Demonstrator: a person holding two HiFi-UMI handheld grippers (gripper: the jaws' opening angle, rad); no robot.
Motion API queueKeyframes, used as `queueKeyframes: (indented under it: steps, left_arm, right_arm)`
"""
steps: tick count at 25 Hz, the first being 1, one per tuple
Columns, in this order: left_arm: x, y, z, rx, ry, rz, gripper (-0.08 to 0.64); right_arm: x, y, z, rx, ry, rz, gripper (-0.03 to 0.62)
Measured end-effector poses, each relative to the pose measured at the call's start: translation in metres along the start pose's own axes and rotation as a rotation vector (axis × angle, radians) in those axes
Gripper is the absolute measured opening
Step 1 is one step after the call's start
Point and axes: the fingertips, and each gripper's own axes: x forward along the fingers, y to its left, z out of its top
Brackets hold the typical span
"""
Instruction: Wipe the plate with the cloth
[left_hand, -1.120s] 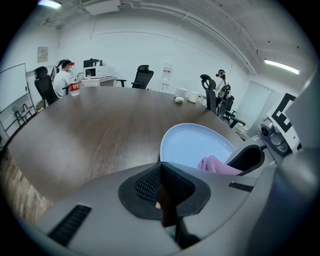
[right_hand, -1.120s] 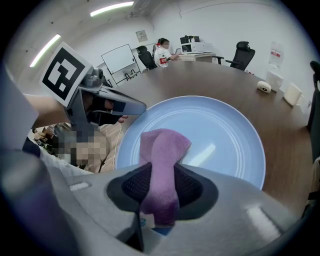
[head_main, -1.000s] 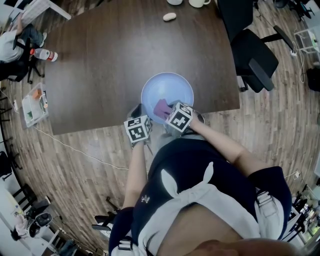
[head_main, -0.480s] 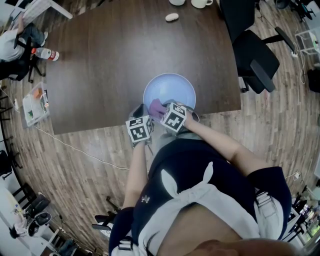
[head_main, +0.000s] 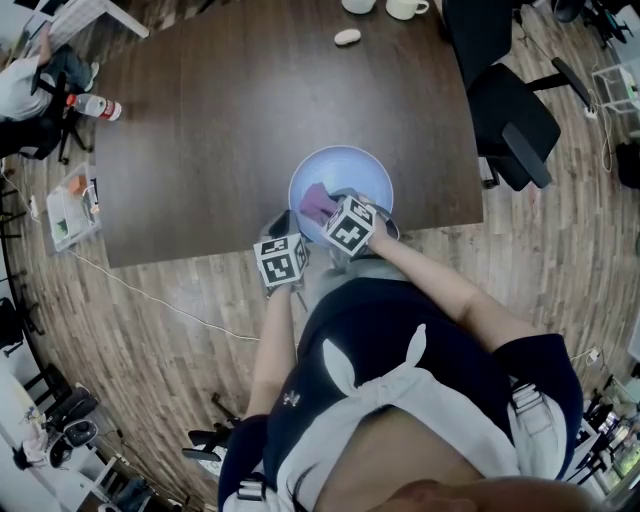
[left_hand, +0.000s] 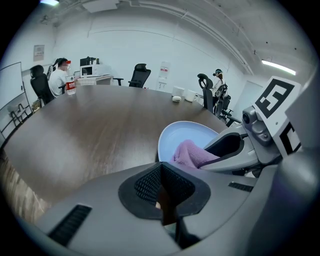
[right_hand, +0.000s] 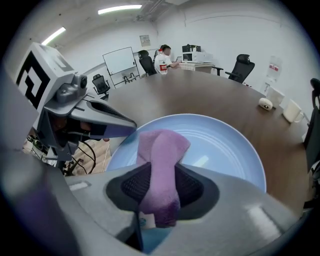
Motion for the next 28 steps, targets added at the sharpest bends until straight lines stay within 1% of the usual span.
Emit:
queueKeyframes:
  steps: [5, 7, 10, 12, 15, 19, 21, 22, 23, 25, 28]
  left_arm:
    - [-0.001, -0.003, -0.003, 0.004, 0.001, -0.003, 0.003]
    - [-0.001, -0.002, -0.003, 0.007, 0.004, -0.003, 0.003]
    - [-0.001, -0.002, -0.002, 0.024, 0.012, -0.015, 0.005]
    - [-0.005, -0.006, 0.0, 0.041, 0.007, -0.023, 0.003]
    - [-0.015, -0.015, 0.013, 0.052, -0.042, -0.031, 0.005]
    - [-0.03, -0.028, 0.033, 0.055, -0.108, -0.058, 0.004]
    - [-0.038, -0.039, 0.039, 0.063, -0.131, -0.073, 0.005]
    - [-0.041, -0.046, 0.04, 0.065, -0.139, -0.08, 0.005]
    - [-0.045, -0.052, 0.04, 0.067, -0.146, -0.088, 0.005]
    - [-0.049, -0.062, 0.038, 0.069, -0.155, -0.101, 0.005]
    - [-0.056, -0.07, 0.034, 0.069, -0.169, -0.122, 0.004]
  right_arm:
    - [-0.004, -0.017, -0.008, 0.047, 0.002, -0.05, 0.15]
    - [-0.005, -0.021, -0.009, 0.058, -0.005, -0.05, 0.159]
    - [-0.01, -0.024, -0.008, 0.078, -0.03, -0.035, 0.193]
    - [-0.018, -0.027, -0.007, 0.115, -0.078, -0.029, 0.202]
    - [-0.036, -0.032, 0.002, 0.181, -0.18, -0.024, 0.202]
    - [-0.06, -0.033, 0.014, 0.208, -0.289, -0.015, 0.198]
    - [-0.073, -0.03, 0.017, 0.213, -0.339, -0.014, 0.179]
    - [-0.08, -0.029, 0.017, 0.212, -0.362, -0.019, 0.106]
    - [-0.085, -0.028, 0.016, 0.208, -0.381, -0.025, 0.063]
    - [-0.092, -0.026, 0.014, 0.2, -0.405, -0.026, 0.004]
    - [-0.098, -0.016, 0.012, 0.199, -0.42, 0.007, 0.0]
